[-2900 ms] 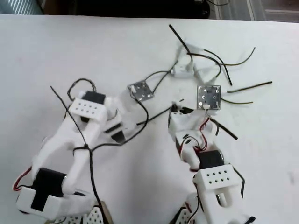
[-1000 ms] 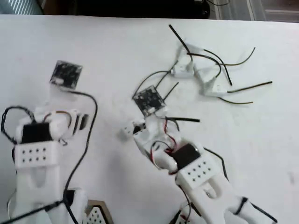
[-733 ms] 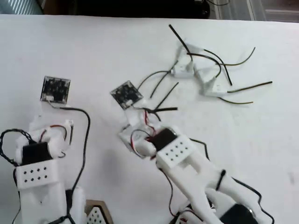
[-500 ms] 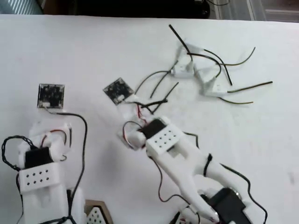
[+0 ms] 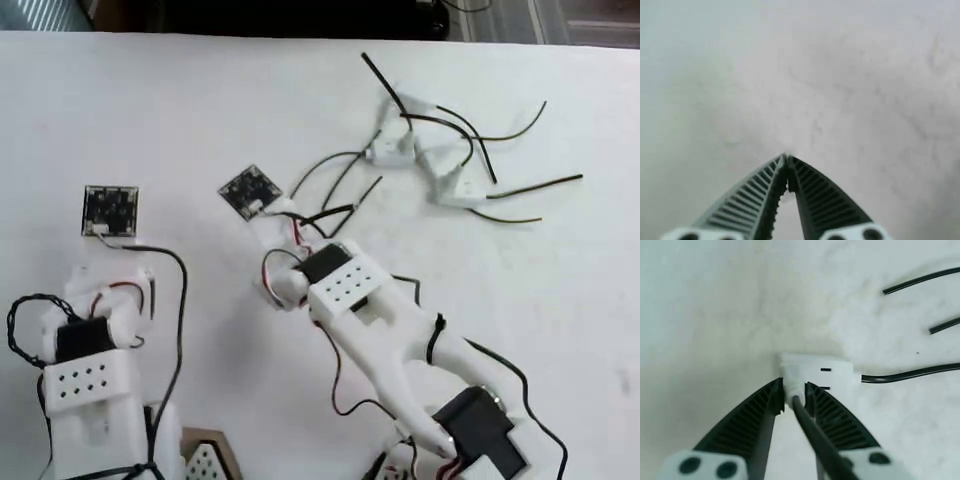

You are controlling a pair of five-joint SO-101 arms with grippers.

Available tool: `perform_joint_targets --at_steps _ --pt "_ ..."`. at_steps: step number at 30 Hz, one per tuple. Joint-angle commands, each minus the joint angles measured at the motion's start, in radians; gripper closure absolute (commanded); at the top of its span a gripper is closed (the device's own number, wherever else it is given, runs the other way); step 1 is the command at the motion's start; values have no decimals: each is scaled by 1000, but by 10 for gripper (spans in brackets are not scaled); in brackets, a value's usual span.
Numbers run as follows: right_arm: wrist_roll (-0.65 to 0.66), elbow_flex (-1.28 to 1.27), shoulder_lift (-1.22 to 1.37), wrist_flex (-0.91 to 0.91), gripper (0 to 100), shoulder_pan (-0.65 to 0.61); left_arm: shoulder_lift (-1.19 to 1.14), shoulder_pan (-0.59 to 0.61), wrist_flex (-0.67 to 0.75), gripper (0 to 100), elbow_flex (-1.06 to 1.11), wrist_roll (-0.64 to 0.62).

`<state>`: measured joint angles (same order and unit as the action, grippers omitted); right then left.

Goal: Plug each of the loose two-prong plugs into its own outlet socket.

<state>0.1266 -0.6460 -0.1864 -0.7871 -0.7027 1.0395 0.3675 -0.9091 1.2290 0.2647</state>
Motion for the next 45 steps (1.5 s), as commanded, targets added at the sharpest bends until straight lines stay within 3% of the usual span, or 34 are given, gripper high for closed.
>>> perform_joint_targets --at_steps 1,12,16,19,23,30,35,40,45 --pt "9 23 -1 -8 981 24 16 8 17 973 -6 -8" --pt "9 6 183 21 981 -18 18 8 18 973 5 -6" --pt "9 8 128 18 974 -22 18 8 18 973 5 -6" --pt "9 6 38 -4 901 -21 18 8 18 973 5 -6" --pt "9 40 -93 -104 791 -22 16 8 18 973 6 -6" --pt "9 227 -271 -380 786 -19 16 7 18 973 6 -6" --pt "0 221 -380 -538 786 -1 19 7 12 976 -5 -14" --pt "0 126 -510 -567 807 91 104 -1 -8 976 -12 -15" --pt "0 32 -677 -565 988 143 259 -101 -127 976 -11 -15"
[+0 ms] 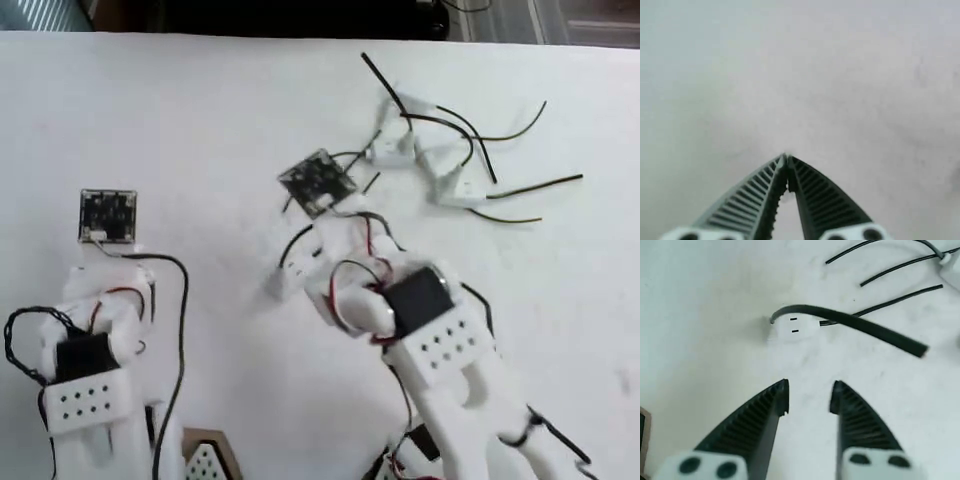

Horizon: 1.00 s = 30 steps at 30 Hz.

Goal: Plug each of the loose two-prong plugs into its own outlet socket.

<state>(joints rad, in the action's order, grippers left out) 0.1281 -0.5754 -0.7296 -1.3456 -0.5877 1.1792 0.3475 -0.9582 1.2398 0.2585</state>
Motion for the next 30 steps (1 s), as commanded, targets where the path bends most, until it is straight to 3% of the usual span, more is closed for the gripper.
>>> perform_joint_targets --at_steps 1,8,12,19,30 --pt "-2 -63 -170 -8 981 31 148 -104 -100 976 -21 -9" --pt "-2 -371 -383 59 981 33 325 -263 -124 976 118 5" --pt "-3 -514 -492 159 981 64 441 -337 -126 973 203 80" --pt "-3 -726 -607 317 981 194 648 -341 -132 972 322 81" --pt "-3 -1023 -783 437 978 259 639 -343 -126 974 453 87"
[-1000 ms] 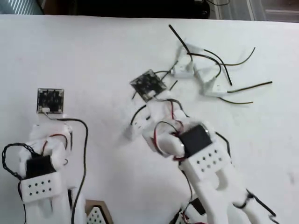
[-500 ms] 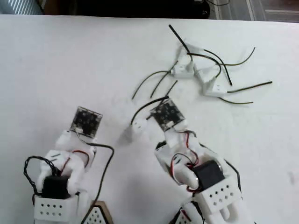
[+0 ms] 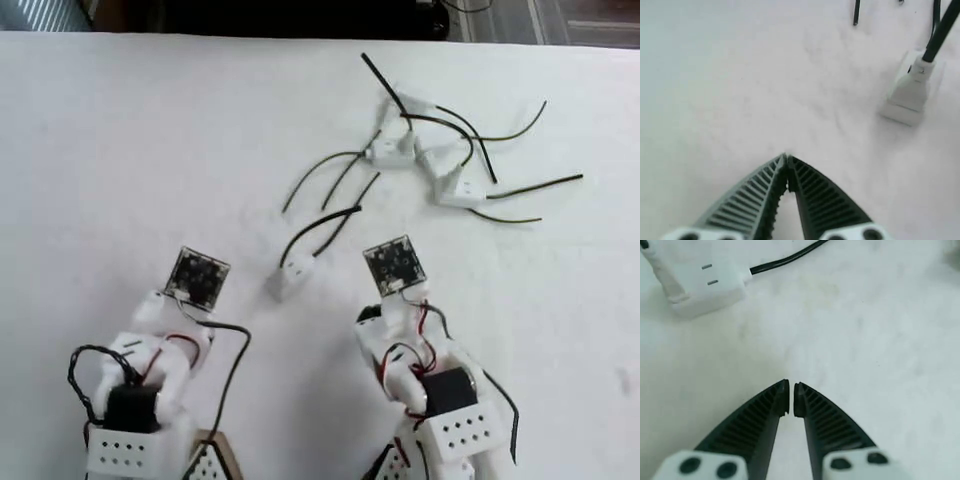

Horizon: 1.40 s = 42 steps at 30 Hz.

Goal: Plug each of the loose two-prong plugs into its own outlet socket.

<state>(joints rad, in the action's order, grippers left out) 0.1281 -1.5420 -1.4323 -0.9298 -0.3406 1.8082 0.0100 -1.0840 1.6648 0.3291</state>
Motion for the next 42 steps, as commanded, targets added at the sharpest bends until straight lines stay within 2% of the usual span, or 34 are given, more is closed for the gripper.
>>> perform_joint_targets --at_steps 1,4,9,16,42 --pt "-3 -87 -110 21 978 13 10 -4 -3 975 29 17" --pt "-2 -157 -199 2 979 10 8 -1 -8 976 29 17" --pt "0 -153 -321 -137 978 15 7 -1 -9 976 29 12" --pt "-2 -149 -367 -312 978 12 7 -4 -14 976 29 15" --pt "2 -149 -366 -332 979 10 7 -2 -15 976 29 14"
